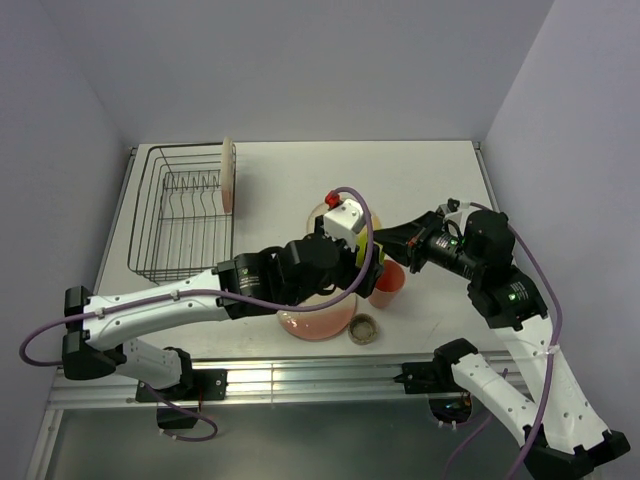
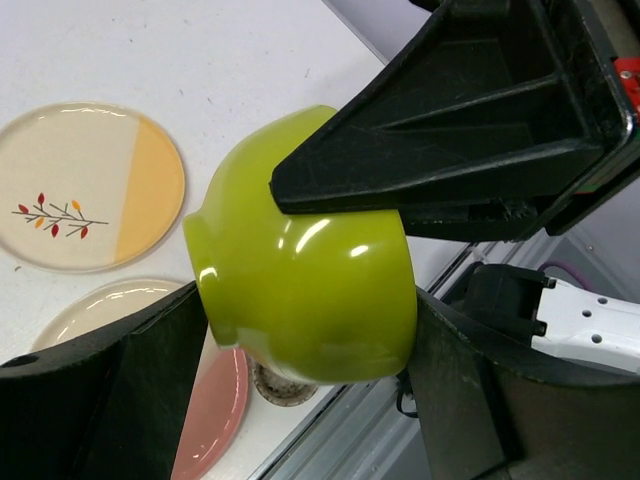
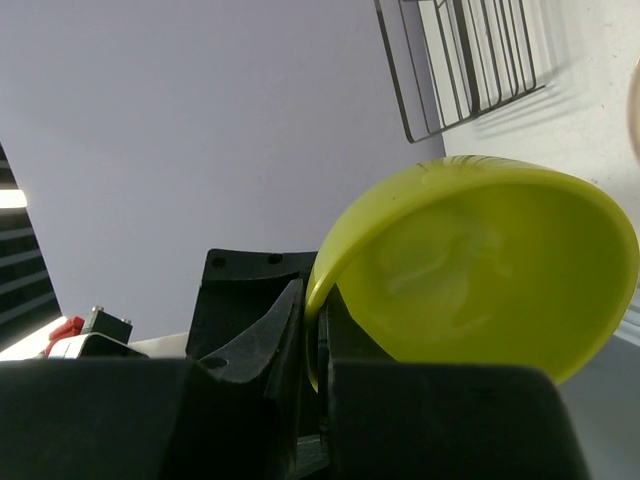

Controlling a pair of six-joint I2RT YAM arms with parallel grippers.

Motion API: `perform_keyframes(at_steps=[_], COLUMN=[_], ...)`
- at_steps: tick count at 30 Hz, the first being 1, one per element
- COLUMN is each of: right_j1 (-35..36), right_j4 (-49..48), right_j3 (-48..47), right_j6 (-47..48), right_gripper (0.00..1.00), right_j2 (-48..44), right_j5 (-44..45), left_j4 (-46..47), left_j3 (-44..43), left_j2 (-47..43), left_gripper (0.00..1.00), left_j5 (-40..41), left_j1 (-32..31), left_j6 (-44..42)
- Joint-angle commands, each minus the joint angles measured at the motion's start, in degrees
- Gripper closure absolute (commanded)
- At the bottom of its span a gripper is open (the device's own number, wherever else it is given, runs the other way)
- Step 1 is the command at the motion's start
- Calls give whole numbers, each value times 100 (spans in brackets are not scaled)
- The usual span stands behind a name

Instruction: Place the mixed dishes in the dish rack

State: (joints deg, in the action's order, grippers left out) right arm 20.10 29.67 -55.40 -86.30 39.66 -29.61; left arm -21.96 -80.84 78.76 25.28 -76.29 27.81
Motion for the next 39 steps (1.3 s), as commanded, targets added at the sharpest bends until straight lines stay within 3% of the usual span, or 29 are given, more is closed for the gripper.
perform_keyframes(at_steps=[1, 10, 11, 16, 19, 25, 31, 35, 37, 39], right_j1=[-6, 3, -6, -6, -6, 3, -6, -6, -6, -6], right_j4=[-445, -278, -269, -85, 12, 74, 74, 188, 390, 636], right_j3=[-261, -402, -419, -568, -683, -753, -753, -806, -876, -920], right_j6=[-18, 87, 96, 254, 368, 579, 702, 773, 886, 974], right_gripper=[100, 100, 100, 100, 95, 82, 54, 30, 21, 20], right_j2=[-11, -11, -20, -29, 24, 86, 139, 165, 200, 200], right_j5=[-107, 51, 69, 209, 210, 210, 174, 218, 262, 315], left_j4=[69, -89, -142, -248, -283, -248, -239, -283, -327, -379], left_j3=[-344, -520, -547, -652, -688, -574, -433, -389, -354, -301], left_j2=[148, 341, 368, 473, 509, 412, 184, 96, 17, -106], left_gripper=[19, 42, 50, 70, 100, 100, 100, 100, 100, 100], left_j5=[-102, 65, 126, 223, 258, 294, 258, 319, 390, 443], left_j1=[35, 35, 35, 35, 35, 44, 141, 202, 264, 360], left_j6=[40, 119, 128, 145, 145, 93, 58, 40, 49, 40])
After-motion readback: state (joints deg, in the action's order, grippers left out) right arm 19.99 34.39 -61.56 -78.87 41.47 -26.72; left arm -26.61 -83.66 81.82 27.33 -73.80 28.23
